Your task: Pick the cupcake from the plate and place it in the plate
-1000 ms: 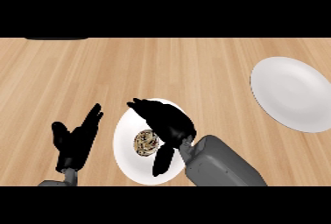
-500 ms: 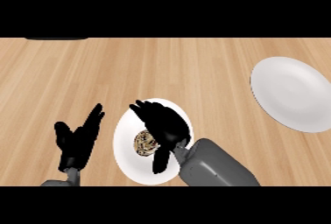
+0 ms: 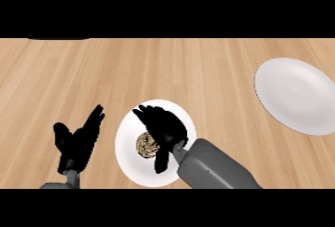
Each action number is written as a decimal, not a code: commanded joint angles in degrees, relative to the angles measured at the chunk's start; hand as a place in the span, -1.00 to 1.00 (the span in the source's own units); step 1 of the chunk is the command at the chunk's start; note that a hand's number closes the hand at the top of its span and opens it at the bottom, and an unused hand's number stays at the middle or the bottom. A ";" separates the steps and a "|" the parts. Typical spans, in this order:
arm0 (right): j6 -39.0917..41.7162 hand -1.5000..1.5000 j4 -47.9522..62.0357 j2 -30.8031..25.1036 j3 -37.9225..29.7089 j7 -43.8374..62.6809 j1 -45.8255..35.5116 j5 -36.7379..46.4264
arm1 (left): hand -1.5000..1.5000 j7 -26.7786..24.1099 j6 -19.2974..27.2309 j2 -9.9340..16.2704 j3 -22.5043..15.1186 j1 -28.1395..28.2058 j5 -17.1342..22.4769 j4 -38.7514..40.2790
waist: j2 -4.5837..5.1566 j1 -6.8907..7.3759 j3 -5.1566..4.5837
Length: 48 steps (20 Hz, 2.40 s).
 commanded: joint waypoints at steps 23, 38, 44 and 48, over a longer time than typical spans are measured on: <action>-26.67 1.00 -6.37 -5.05 0.20 6.49 7.79 15.52 | 0.00 -0.21 -0.75 -0.93 2.43 5.42 -0.52 0.21 | -0.98 -3.82 -0.31; -41.04 1.00 -36.82 -12.14 -12.84 25.03 24.98 32.50 | 0.00 0.46 -1.63 -1.41 0.60 6.89 -1.57 -3.00 | -0.02 -1.31 -0.28; -50.96 1.00 -41.72 -16.12 -19.68 16.22 33.06 23.62 | 0.00 0.72 -1.25 -2.40 1.42 2.98 -1.66 0.48 | 0.16 -1.29 -0.27; -53.01 1.00 -30.71 -23.28 -29.95 5.87 29.54 10.66 | 0.00 1.91 -0.94 -2.21 0.90 2.37 -2.81 -0.21 | 0.35 -0.53 -0.22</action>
